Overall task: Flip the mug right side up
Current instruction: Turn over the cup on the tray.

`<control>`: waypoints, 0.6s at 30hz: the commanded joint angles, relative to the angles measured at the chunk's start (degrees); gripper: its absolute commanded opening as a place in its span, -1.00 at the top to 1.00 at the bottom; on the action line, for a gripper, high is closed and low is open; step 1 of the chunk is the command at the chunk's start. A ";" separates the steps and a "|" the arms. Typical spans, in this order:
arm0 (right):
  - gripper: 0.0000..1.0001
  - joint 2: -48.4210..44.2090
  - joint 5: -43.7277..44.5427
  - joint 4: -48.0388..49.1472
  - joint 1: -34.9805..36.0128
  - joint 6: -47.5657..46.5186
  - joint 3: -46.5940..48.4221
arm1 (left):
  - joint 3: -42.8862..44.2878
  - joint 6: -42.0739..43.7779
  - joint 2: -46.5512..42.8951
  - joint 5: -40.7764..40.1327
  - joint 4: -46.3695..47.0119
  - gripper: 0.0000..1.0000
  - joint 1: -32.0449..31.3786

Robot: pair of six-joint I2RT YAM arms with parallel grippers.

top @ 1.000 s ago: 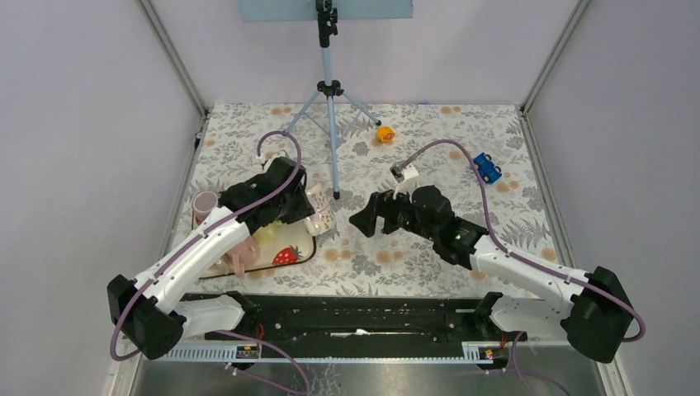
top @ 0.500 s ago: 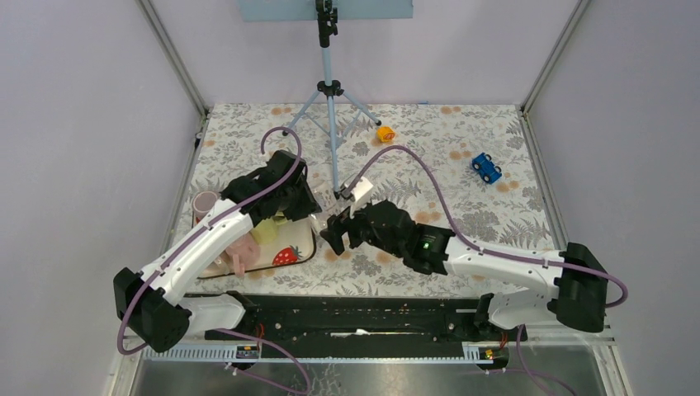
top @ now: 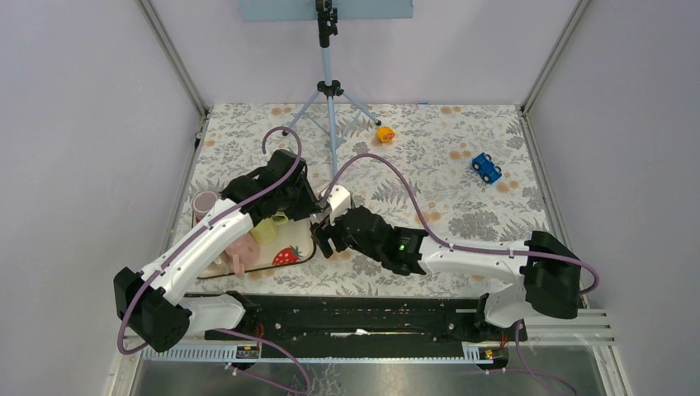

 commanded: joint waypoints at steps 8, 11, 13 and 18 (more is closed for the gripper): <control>-0.41 4.60 -0.67 8.69 0.47 0.24 4.38 | 3.01 -1.08 -2.14 2.77 7.64 1.00 0.32; -0.33 5.08 -2.14 9.72 0.33 1.57 4.33 | 2.99 -1.13 -2.47 2.79 7.59 1.00 0.27; -0.32 5.29 -3.53 10.04 -0.01 2.73 4.49 | 2.94 -1.20 -2.68 2.92 7.61 1.00 0.34; -0.24 5.19 -9.72 11.53 -2.93 7.75 3.39 | 2.79 -1.21 -3.27 3.29 8.04 1.00 0.32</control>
